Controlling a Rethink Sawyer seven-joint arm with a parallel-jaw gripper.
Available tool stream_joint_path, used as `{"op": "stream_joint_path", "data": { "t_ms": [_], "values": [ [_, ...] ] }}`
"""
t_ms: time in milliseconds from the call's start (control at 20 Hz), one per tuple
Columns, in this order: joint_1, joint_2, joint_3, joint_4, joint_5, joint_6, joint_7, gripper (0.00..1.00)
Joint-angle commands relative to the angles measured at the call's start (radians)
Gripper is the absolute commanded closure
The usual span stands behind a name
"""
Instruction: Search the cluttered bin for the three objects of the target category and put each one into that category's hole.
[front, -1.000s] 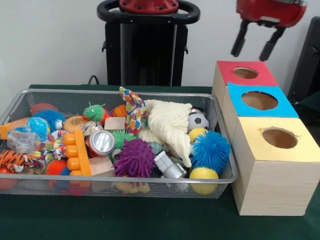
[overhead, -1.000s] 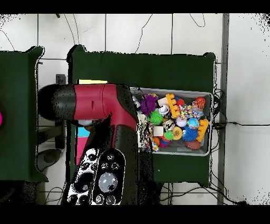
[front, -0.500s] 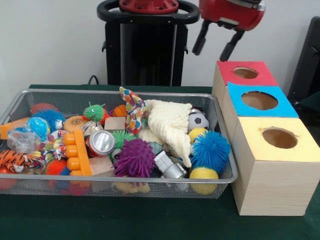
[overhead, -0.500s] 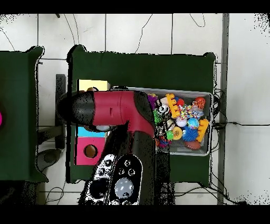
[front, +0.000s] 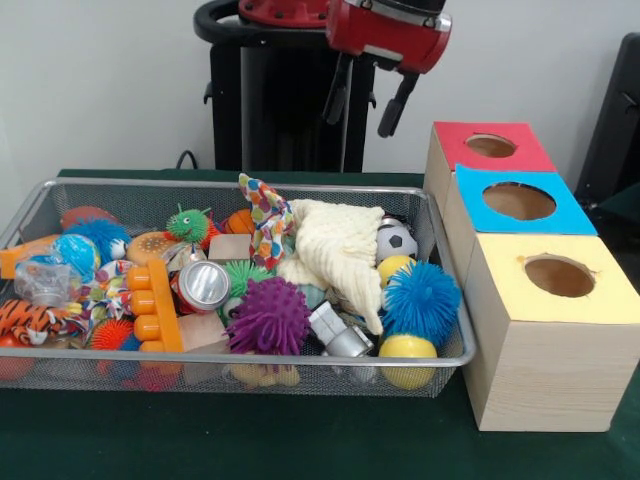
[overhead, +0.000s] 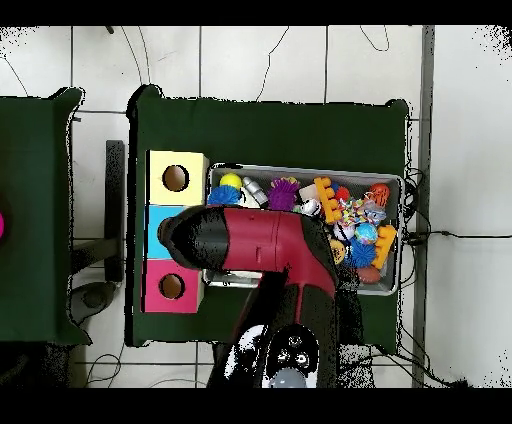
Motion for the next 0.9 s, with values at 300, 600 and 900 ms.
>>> {"op": "stream_joint_path", "data": {
  "t_ms": [300,600,900],
  "values": [
    [0.044,0.072,0.05,0.19,-0.086,-0.17,0.115,0.0],
    [0.046,0.054,0.03,0.181,-0.185,-0.119,-0.007,0.0],
    [-0.174,-0.109,0.173,0.319,-0.212,-0.137,-0.277,0.0]
  ]
}}
